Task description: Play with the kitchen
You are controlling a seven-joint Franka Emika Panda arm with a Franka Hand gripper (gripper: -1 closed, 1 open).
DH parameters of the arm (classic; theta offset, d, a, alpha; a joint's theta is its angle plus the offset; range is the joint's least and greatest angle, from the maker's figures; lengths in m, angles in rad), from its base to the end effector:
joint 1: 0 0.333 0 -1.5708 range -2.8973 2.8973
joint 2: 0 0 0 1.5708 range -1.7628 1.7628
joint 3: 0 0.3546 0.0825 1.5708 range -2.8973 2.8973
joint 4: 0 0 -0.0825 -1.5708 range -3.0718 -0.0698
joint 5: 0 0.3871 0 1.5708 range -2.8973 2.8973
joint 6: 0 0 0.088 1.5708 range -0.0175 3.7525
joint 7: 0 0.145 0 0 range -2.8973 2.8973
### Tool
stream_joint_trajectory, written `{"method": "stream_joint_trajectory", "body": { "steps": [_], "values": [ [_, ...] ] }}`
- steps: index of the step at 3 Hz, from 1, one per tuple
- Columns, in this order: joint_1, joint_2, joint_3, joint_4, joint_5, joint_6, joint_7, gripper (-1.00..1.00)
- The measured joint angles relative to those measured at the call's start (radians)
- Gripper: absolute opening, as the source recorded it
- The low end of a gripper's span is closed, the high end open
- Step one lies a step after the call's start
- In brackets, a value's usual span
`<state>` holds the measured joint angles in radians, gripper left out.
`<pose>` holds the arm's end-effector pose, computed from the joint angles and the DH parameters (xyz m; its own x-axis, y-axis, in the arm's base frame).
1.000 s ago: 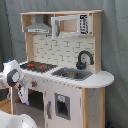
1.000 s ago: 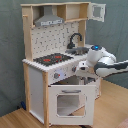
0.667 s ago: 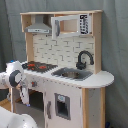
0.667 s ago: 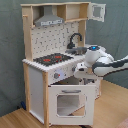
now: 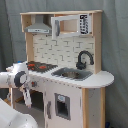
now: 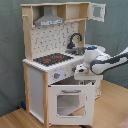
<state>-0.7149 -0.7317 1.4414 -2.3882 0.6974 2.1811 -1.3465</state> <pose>0.3331 0.3427 0.3297 -0.0257 0.9930 -0.1151 0.9910 0.0404 0.1275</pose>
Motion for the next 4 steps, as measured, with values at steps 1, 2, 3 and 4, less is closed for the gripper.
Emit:
{"method": "stream_joint_trajectory", "body": {
  "steps": [1,2,3,4],
  "values": [
    [-0.001,0.0,0.0,0.0,0.0,0.001,0.0,-1.0],
    [-0.013,0.007,0.03,0.011,0.02,0.003,0.01,-1.0],
    [-0.051,0.008,0.113,0.014,0.038,0.003,0.053,-1.0],
    [-0.054,0.008,0.17,0.034,0.043,0.003,0.14,-1.0]
  ]
}}
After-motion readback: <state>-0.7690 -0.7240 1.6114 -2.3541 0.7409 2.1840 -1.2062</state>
